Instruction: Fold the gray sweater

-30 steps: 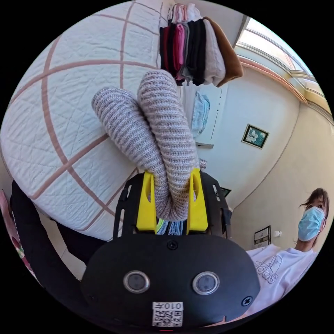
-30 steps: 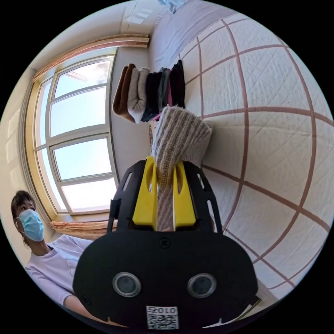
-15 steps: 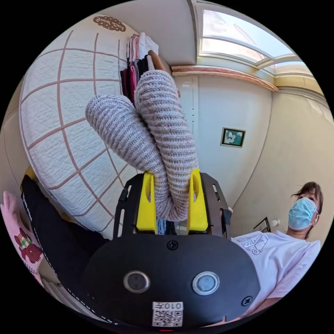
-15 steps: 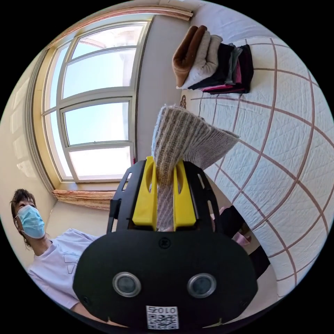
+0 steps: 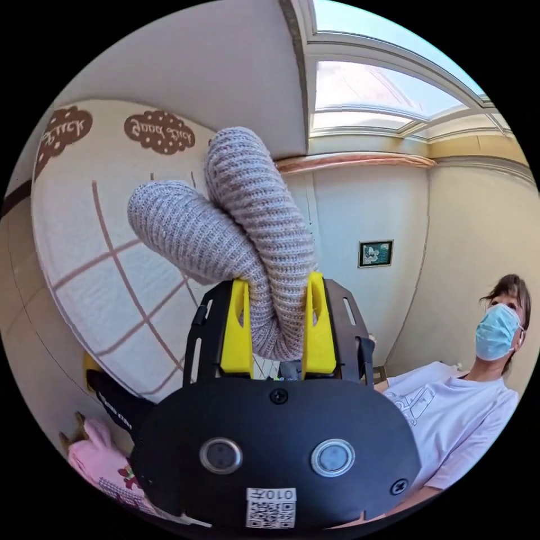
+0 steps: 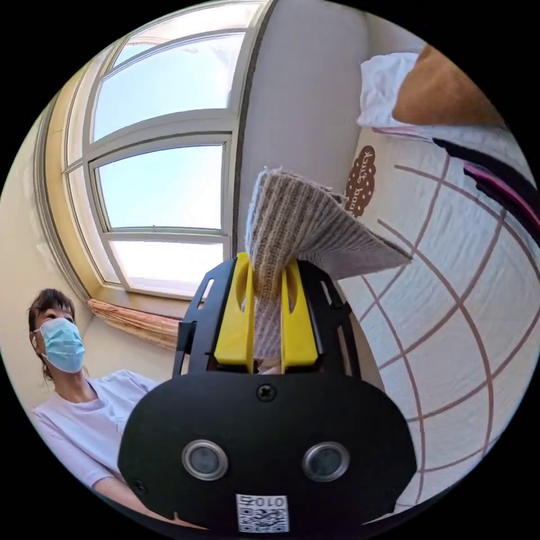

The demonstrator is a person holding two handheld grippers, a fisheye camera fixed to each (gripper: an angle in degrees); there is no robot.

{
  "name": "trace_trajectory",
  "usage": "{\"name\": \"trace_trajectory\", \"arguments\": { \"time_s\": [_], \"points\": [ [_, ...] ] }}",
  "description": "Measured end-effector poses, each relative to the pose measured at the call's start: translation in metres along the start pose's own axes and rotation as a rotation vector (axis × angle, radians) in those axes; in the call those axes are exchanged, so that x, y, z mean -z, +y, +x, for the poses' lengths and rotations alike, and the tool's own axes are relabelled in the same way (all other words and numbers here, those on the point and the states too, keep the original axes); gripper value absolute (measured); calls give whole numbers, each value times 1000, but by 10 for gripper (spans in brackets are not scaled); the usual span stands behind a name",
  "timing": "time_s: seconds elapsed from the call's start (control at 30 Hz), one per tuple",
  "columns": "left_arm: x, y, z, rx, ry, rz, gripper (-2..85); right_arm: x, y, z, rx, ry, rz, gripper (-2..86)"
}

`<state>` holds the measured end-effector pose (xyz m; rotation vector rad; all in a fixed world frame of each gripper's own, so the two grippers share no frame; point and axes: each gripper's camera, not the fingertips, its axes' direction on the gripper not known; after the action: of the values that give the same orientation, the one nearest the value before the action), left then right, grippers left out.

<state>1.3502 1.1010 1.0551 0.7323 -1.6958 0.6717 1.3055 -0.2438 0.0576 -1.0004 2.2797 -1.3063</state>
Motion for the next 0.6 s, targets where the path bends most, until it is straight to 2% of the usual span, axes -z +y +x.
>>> {"name": "trace_trajectory", "arguments": {
  "time_s": [0.07, 0.17, 0.23, 0.3, 0.33, 0.4, 0.43, 0.47, 0.5, 0.6],
  "points": [
    [13, -49, 3, -78, -3, 24, 165, -47, -51, -10, 169, -50, 22, 73],
    [26, -107, -15, -150, -23, 53, 164, -104, -103, 15, 230, -50, 13, 73],
    [19, -135, -76, -67, -45, 75, 160, -140, -129, 52, 151, -4, -3, 74],
    [4, -148, -147, 51, -72, 82, 154, -176, -149, 100, 64, 134, -28, 78],
    [-10, -153, -201, 145, -108, 72, 151, -201, -159, 137, -12, 263, -73, 79],
    [-33, -150, -274, 321, -166, 33, 147, -228, -167, 191, -222, 378, -164, 79],
    [-42, -149, -297, 284, -45, 44, 146, -230, -171, 201, -237, 350, -137, 76],
    [-44, -149, -302, 296, 8, 64, 145, -233, -174, 198, -221, 276, -103, 76],
    [-48, -149, -298, 308, 2, 84, 146, -236, -176, 194, -210, 289, -102, 76],
    [-57, -155, -254, 178, -151, 51, 148, -252, -184, 162, -88, 444, -143, 77]
  ]
}}
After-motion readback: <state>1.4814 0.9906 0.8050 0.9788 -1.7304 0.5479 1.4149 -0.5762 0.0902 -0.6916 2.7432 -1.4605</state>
